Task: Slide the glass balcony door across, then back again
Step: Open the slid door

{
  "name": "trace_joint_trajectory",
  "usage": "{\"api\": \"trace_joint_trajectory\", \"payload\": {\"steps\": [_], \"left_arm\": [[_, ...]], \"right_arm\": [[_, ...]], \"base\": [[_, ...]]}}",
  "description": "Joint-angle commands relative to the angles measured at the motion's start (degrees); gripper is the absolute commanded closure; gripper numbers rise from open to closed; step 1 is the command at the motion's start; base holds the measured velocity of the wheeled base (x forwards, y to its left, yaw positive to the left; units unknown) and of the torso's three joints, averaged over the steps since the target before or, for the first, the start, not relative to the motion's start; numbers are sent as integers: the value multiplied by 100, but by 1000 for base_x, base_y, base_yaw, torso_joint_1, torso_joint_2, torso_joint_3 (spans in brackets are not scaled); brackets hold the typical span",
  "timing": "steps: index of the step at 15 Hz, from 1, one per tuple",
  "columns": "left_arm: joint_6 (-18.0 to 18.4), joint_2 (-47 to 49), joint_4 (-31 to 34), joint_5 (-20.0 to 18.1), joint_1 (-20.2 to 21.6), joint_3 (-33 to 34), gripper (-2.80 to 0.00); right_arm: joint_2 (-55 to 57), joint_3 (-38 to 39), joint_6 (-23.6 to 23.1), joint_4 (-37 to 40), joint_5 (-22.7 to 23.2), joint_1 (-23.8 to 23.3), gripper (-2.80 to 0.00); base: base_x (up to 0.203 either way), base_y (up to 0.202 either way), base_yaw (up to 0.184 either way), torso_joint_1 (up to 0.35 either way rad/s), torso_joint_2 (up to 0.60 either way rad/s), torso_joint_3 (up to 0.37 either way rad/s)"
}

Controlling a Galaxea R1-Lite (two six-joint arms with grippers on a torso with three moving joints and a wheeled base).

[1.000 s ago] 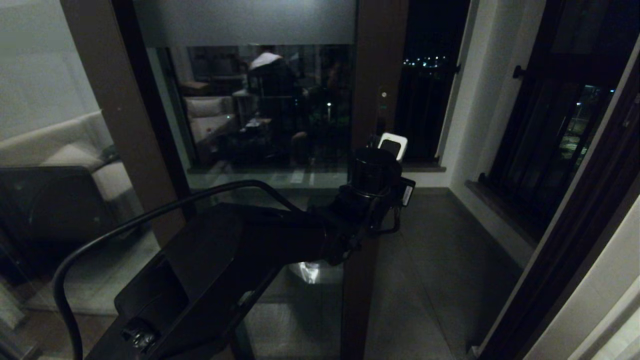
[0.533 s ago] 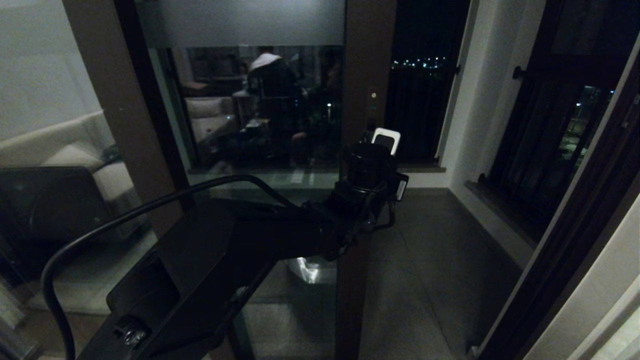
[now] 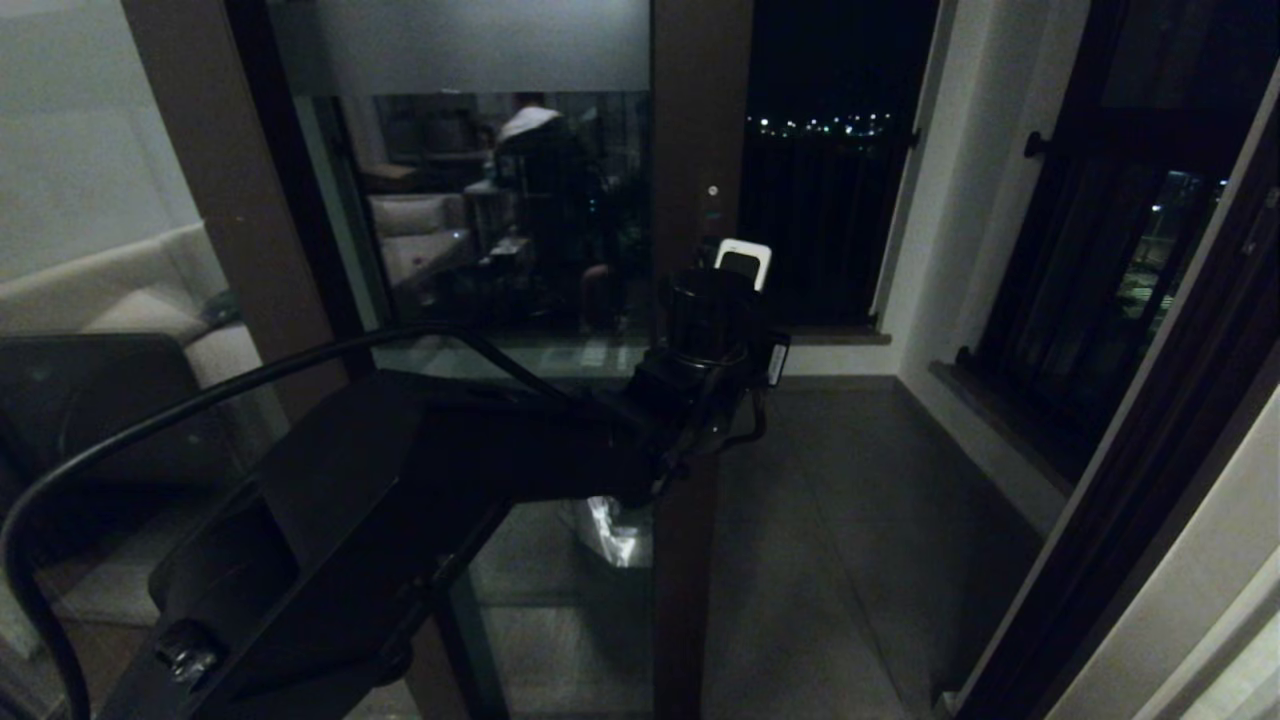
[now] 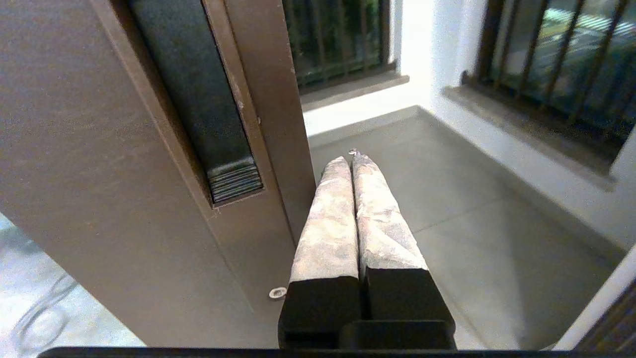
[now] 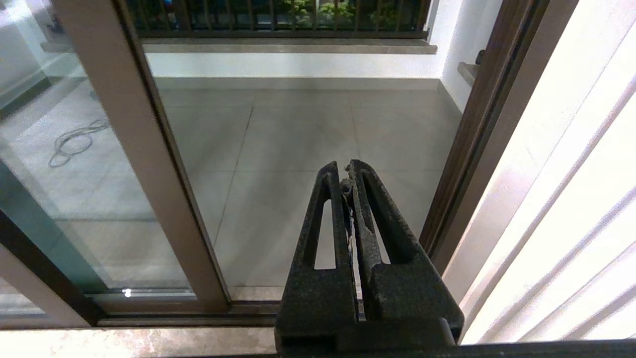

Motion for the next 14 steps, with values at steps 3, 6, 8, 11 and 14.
{"api": "trace_joint_trajectory", "payload": {"steps": [3,6,8,11,14], "left_arm": [[4,-510,-16,28,136,456,0],[-19,-651,-25,37,213,671,0],[-39,-720,-18,55,304,727,0],[-40,-901,-19,55,421,939,0],[-40,-1060,-25,55,472,1106,0]], "right_arm": [[9,0,-3,1,2,1,0],[9,0,-3,1,2,1,0],[9,0,-3,1,2,1,0],[9,0,-3,1,2,1,0],[9,0,-3,1,2,1,0]], "base": [[0,0,0,0,0,0],[0,0,0,0,0,0],[0,0,0,0,0,0],[0,0,0,0,0,0],[0,0,0,0,0,0]]}}
